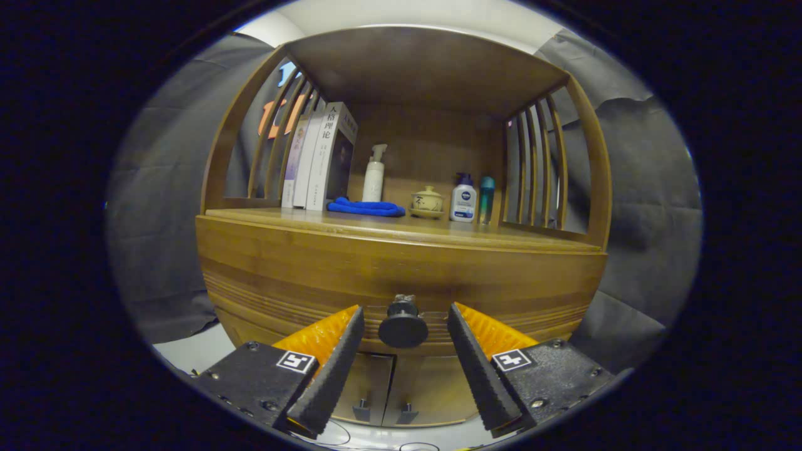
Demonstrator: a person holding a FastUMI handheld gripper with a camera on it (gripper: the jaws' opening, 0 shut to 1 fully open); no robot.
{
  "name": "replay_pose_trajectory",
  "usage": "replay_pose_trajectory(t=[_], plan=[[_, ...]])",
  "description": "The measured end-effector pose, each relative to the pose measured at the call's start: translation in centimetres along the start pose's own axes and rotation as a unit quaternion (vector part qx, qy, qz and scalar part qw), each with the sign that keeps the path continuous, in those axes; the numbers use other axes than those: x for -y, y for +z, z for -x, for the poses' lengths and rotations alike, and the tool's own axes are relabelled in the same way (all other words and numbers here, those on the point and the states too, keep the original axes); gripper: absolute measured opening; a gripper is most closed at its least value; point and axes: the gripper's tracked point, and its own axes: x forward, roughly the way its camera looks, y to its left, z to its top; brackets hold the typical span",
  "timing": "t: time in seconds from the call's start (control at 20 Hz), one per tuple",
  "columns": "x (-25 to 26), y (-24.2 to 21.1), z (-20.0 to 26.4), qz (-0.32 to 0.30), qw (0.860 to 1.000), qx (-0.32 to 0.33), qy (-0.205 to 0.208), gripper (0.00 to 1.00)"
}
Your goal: Pull open the drawer, take out the items inside it, and place them on the countertop above the cabinet.
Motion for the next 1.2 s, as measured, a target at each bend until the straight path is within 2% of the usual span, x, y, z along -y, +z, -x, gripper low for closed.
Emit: replay_pose_trajectory(t=[0.15, 0.3, 0.5, 0.8, 1.2], plan=[[-0.1, -0.7, -1.3, 0.001, 1.000, -0.013, -0.002, 0.77], [0.1, -1.0, -1.6, -0.013, 1.000, -0.019, -0.004, 0.53], [0.1, -1.3, -1.9, -0.048, 0.998, -0.034, 0.014, 0.46], [0.1, -1.7, -1.3, -0.023, 0.998, -0.046, 0.020, 0.38], [0.2, -2.3, 3.4, -0.022, 0.999, -0.045, 0.022, 0.37]])
